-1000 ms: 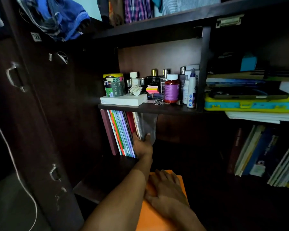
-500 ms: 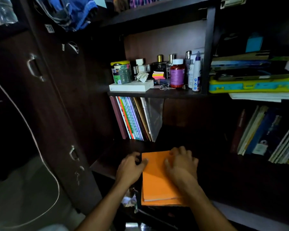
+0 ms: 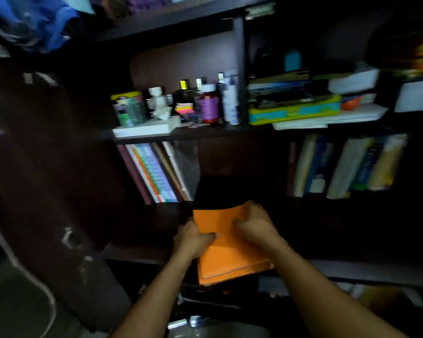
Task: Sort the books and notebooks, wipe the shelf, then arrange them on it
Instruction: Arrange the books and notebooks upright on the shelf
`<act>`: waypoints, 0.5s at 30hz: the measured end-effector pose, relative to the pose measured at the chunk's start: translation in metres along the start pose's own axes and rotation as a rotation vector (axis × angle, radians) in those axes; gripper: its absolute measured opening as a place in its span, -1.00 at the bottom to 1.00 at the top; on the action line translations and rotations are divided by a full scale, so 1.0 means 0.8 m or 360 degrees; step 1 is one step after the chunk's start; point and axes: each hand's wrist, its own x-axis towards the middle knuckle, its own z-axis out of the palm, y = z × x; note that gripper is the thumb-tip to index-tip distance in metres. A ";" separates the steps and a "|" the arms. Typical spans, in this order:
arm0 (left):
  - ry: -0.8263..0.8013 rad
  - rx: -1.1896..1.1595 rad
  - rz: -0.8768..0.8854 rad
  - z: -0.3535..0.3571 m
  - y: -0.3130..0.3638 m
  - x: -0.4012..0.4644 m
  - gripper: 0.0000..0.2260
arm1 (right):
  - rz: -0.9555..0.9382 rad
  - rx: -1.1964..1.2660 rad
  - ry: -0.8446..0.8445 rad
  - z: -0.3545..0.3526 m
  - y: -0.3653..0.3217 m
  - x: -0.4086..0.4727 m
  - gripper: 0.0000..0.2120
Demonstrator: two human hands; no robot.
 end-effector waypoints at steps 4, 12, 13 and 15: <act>-0.0027 -0.0121 0.0130 0.042 0.056 -0.031 -0.47 | 0.0276 -0.0375 0.0047 -0.056 0.051 -0.044 -0.21; -0.0327 -0.0501 0.0570 0.123 0.150 -0.079 -0.38 | 0.0794 0.0228 0.0456 -0.134 0.156 -0.084 -0.25; -0.0391 -0.0556 0.0635 0.127 0.156 -0.073 -0.36 | 0.0797 0.0294 0.0565 -0.140 0.164 -0.084 -0.28; -0.0512 -0.0607 0.0730 0.133 0.160 -0.057 -0.34 | 0.0761 0.0388 0.0739 -0.141 0.178 -0.081 -0.35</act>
